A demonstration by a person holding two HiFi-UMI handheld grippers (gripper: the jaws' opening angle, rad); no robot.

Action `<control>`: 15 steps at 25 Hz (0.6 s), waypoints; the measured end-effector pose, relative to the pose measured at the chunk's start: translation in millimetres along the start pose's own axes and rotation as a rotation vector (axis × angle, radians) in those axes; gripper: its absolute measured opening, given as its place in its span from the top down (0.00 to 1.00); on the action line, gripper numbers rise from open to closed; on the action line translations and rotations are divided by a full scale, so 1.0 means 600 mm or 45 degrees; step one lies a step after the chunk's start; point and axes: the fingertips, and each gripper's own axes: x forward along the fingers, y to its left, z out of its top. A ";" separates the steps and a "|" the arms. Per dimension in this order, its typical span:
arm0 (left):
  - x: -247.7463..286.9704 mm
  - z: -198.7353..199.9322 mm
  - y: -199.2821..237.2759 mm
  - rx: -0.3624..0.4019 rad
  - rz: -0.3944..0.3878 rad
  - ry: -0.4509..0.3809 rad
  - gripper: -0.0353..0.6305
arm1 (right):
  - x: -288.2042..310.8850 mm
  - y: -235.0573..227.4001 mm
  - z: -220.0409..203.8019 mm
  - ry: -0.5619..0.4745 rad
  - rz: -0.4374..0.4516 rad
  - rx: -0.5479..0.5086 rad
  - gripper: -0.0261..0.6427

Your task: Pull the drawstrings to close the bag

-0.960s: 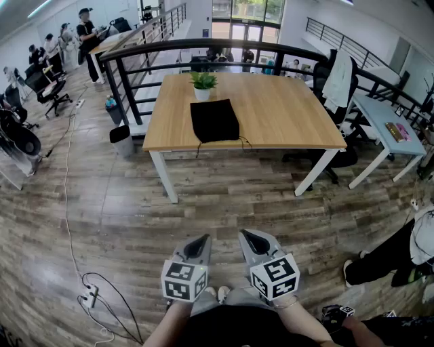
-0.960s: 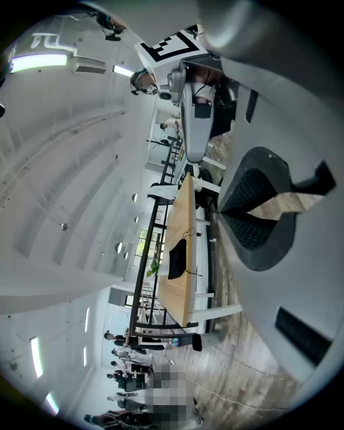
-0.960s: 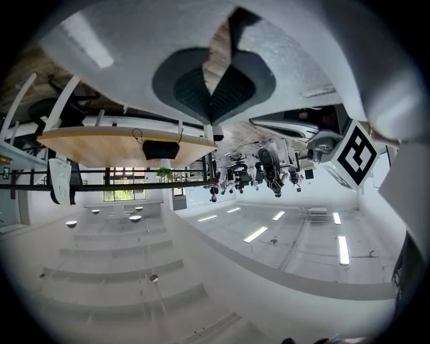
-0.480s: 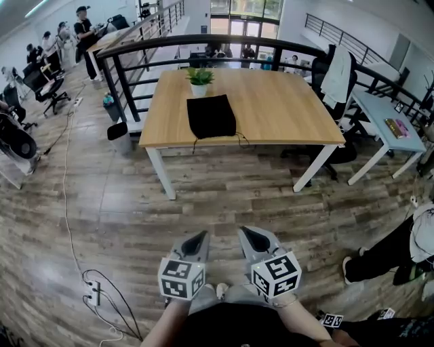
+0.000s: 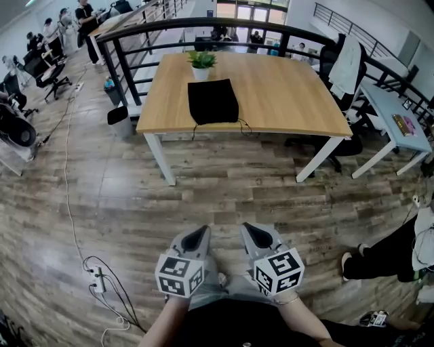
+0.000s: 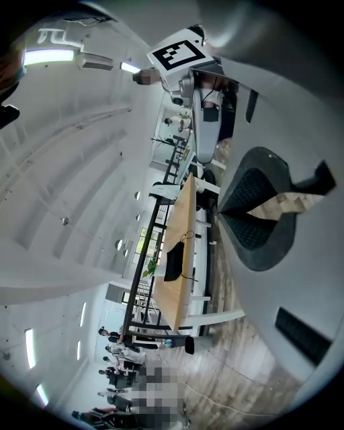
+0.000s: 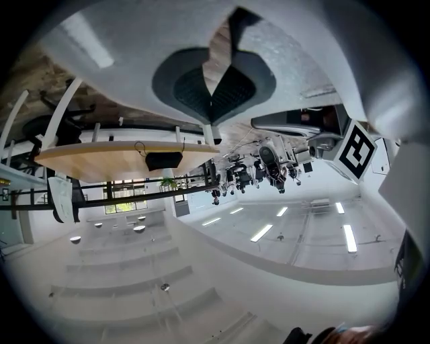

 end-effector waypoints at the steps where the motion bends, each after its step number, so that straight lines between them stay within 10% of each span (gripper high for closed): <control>1: 0.007 0.001 0.005 -0.002 0.006 0.004 0.92 | 0.008 -0.007 0.000 0.004 0.000 0.001 0.96; 15: 0.194 0.145 0.191 0.007 -0.040 -0.028 0.92 | 0.248 -0.128 0.108 0.015 -0.035 -0.009 0.96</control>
